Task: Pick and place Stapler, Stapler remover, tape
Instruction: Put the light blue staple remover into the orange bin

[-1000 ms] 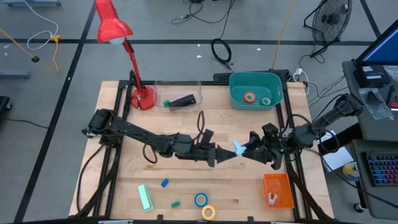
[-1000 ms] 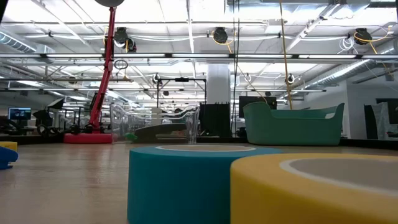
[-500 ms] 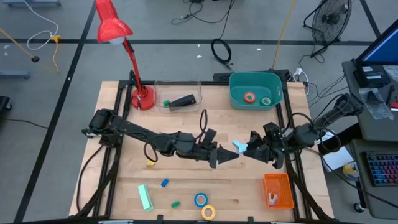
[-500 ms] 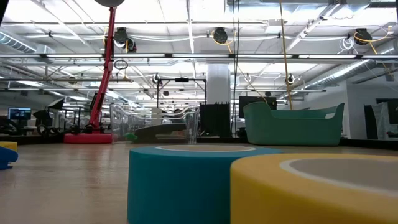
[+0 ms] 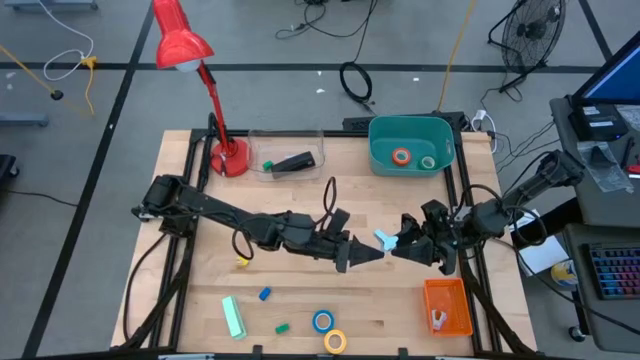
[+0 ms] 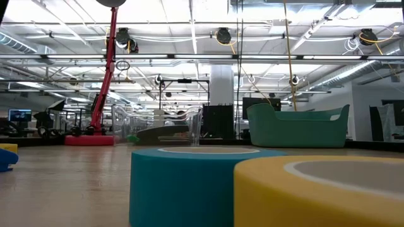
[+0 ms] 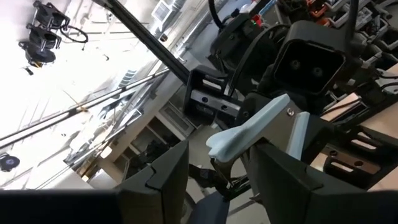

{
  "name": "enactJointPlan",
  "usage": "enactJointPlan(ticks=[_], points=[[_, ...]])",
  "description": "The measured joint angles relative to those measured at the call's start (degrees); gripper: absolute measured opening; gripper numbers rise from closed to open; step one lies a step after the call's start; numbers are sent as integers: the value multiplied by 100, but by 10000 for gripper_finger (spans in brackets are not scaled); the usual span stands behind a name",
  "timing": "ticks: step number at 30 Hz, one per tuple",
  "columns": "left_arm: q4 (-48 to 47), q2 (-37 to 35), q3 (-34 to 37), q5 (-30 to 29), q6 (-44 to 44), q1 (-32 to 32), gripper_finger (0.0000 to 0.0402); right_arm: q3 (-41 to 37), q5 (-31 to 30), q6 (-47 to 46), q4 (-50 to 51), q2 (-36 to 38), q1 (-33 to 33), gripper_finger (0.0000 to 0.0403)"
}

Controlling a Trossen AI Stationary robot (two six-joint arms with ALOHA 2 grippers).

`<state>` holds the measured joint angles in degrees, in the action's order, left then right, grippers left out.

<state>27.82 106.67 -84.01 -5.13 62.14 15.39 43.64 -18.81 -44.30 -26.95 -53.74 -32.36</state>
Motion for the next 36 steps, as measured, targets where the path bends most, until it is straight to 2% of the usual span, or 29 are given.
enactJointPlan(ticks=[11,18,26,30,36], points=[[-118,0,-7,606,242,31,0,-2,680,-500,193,0,11,163],[-553,-91,-8,843,302,106,0,-2,1008,-917,334,0,11,162],[-1873,-792,-7,634,-111,199,0,-2,1135,-1203,327,2,11,160],[-2212,-1015,-11,490,-209,203,0,-2,1125,-1203,325,2,13,158],[-2169,-906,-11,586,-143,204,0,-2,991,-1237,326,2,13,158]])
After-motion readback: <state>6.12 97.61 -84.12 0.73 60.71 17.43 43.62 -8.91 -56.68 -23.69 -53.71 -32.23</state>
